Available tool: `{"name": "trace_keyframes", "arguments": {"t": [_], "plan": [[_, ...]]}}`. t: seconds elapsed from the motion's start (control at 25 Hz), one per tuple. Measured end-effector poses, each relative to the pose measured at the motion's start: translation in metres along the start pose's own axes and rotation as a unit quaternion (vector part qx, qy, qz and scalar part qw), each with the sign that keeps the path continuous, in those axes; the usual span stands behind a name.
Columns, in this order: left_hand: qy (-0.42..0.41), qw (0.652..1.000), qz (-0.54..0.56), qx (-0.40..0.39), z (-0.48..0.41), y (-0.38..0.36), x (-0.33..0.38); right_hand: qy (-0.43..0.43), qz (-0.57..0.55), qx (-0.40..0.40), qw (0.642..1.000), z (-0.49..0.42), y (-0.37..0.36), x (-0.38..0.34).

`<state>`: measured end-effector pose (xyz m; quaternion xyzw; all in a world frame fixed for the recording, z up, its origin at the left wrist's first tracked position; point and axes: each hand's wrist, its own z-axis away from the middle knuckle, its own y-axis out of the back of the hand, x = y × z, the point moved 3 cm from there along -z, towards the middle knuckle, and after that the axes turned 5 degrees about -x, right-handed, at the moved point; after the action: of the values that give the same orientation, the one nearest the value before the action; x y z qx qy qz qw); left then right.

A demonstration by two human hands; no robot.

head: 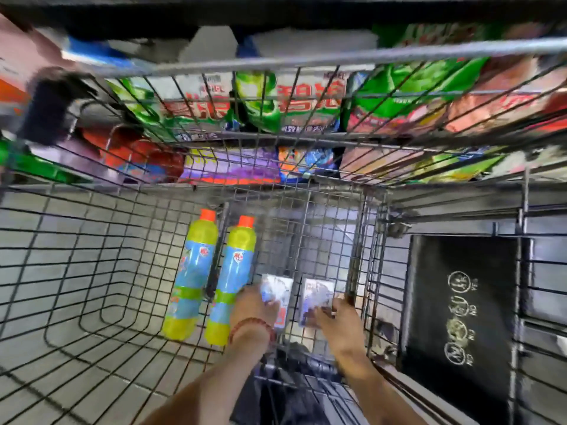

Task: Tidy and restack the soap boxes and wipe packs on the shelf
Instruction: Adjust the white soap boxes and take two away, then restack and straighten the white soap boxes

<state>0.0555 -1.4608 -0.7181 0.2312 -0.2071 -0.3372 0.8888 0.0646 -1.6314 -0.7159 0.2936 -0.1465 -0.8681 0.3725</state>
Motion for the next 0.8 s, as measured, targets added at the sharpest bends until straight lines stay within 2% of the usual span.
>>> {"name": "trace_keyframes", "arguments": {"t": [0.12,0.16,0.28,0.4,0.52,0.8], "plan": [[-0.104,0.988,-0.08,-0.083,0.048,0.05,0.012,0.098,0.209,-0.033,0.972,0.05,0.032,-0.039],[-0.135,0.982,-0.108,-0.079,0.071,0.07,0.01,0.13,0.269,-0.03,0.954,0.071,0.041,-0.053],[-0.171,0.972,-0.158,-0.003,0.143,0.132,-0.002,0.207,0.378,-0.005,0.902,0.138,0.063,-0.095],[-0.192,0.952,-0.221,0.085,0.223,0.181,-0.028,0.309,0.416,0.071,0.853,0.22,0.07,-0.134],[-0.186,0.939,-0.248,0.15,0.288,0.201,-0.061,0.42,0.376,0.127,0.816,0.29,0.066,-0.16],[-0.073,0.962,-0.158,0.212,0.373,0.154,-0.141,0.516,0.431,0.073,0.736,0.349,0.029,-0.162]]}}
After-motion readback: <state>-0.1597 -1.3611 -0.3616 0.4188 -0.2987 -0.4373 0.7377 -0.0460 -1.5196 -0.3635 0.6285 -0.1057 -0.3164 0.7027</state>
